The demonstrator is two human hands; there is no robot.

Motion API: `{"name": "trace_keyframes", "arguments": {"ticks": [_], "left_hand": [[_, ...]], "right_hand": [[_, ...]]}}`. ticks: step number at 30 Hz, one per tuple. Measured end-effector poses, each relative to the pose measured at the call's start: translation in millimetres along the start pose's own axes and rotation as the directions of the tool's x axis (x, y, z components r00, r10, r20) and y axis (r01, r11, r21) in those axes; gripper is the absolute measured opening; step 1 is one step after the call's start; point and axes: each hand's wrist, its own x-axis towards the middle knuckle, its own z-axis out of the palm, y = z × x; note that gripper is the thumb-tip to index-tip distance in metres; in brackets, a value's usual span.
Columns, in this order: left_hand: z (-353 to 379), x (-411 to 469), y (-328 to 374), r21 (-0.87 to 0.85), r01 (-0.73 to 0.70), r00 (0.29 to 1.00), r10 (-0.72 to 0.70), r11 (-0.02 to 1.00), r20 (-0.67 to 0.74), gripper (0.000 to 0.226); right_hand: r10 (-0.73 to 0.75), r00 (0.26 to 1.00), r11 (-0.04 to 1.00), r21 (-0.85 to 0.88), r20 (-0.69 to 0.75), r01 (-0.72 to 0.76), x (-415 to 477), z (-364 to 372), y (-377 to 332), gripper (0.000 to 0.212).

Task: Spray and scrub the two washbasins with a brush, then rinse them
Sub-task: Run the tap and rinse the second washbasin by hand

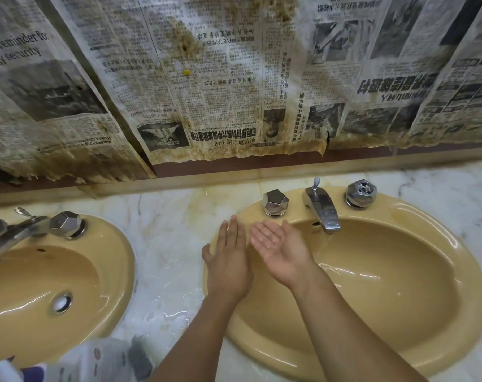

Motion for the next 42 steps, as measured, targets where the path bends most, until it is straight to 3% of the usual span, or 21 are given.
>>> {"name": "trace_keyframes", "arguments": {"ticks": [8, 18, 22, 29, 34, 38, 42], "left_hand": [[-17, 11, -17, 0.143, -0.129, 0.991, 0.121, 0.981, 0.064, 0.081], [-15, -35, -8, 0.048, 0.055, 0.998, -0.056, 0.997, 0.021, 0.073], [-14, -71, -8, -0.015, 0.149, 0.986, -0.147, 0.989, 0.079, 0.072], [-20, -38, -18, 0.056, 0.078, 0.987, -0.085, 0.995, 0.136, 0.078], [-14, -49, -11, -0.041, 0.082, 0.996, -0.080, 0.996, 0.049, 0.071], [-3, -88, -2, -0.241, 0.144, 0.988, -0.154, 0.960, -0.025, 0.073], [-7, -128, 10, -0.302, 0.254, 0.966, -0.255, 0.919, 0.035, 0.061]], "right_hand": [[-0.104, 0.975, 0.975, 0.171, -0.199, 0.139, -20, -83, -69, 0.036], [-0.014, 0.992, 1.000, 0.003, -0.122, 0.015, -29, -87, -94, 0.030], [0.020, 0.994, 1.000, 0.011, -0.106, -0.019, -31, -91, -98, 0.032], [0.030, 0.996, 0.999, -0.029, -0.082, -0.033, -23, -90, -100, 0.039], [-0.008, 0.993, 0.999, 0.050, -0.117, 0.014, -15, -87, -90, 0.043], [0.079, 0.996, 0.979, -0.184, -0.038, -0.085, -26, -53, -50, 0.045], [0.207, 0.972, 0.760, -0.644, 0.114, -0.086, -61, -14, -7, 0.047]]}}
